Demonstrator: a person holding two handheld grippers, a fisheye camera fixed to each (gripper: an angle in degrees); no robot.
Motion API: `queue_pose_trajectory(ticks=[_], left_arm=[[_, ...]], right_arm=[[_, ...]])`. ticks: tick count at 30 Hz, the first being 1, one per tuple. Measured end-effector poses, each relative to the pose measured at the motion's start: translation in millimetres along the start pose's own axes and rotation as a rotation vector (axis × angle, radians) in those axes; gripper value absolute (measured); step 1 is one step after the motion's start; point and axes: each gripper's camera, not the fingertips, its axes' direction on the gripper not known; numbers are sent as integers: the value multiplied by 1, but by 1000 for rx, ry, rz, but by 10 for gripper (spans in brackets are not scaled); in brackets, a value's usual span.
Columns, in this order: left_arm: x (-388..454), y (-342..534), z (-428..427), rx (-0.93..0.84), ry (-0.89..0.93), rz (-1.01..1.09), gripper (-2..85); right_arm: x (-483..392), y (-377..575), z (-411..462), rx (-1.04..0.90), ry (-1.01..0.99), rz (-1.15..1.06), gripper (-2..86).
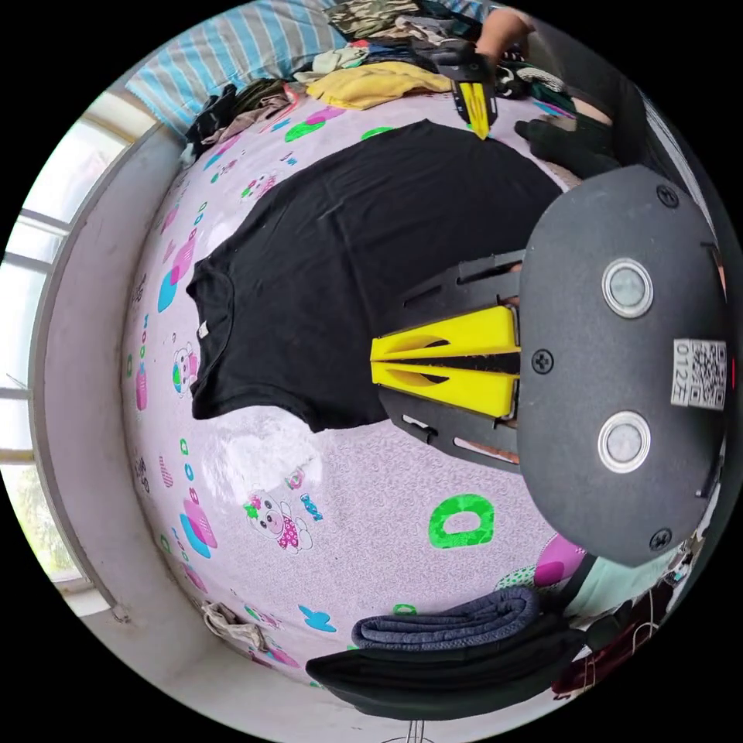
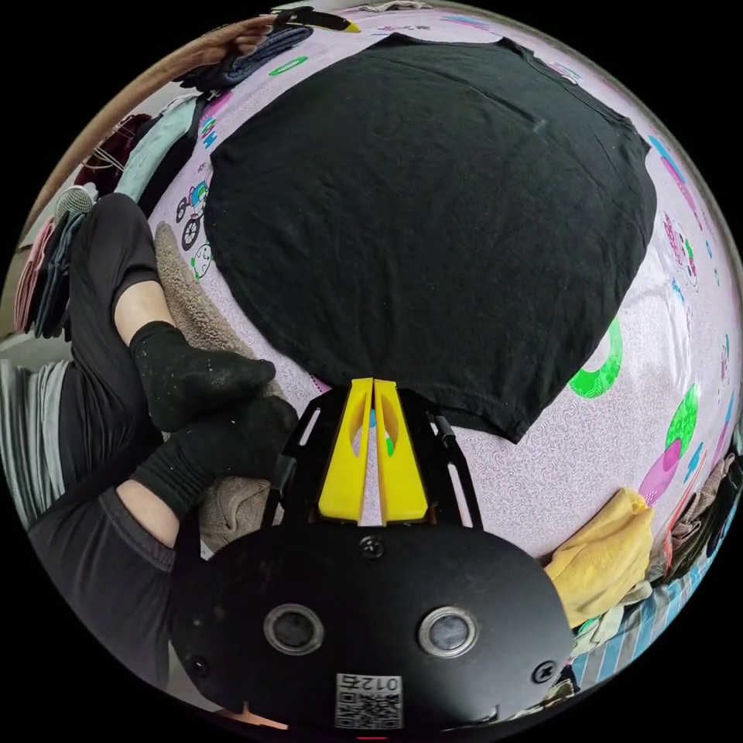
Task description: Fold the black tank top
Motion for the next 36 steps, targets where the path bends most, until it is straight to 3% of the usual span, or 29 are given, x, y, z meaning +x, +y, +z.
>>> queue_pose_trajectory(ticks=[7,12,20,23,29,36], left_arm=[[-26,-58,37,-46,-56,-71,7],[-49,-62,48,-88,-130,-127,8],[-81,-48,33,-59,-181,-191,8],[-67,-54,14,60,-131,-120,8],[-63,-76,36,12,-40,-46,6],[-80,-62,45,-35,-100,-49,6]], right_arm=[[22,-23,-29,32,80,-52,-7],[82,-51,-61,34,-68,-25,-8],[176,-169,-137,-131,-251,-209,-8],[255,-234,-217,28,-202,-133,-8],[473,-401,-361,461,-143,242,-7],[558,-617,-442,619,-27,401,-1]])
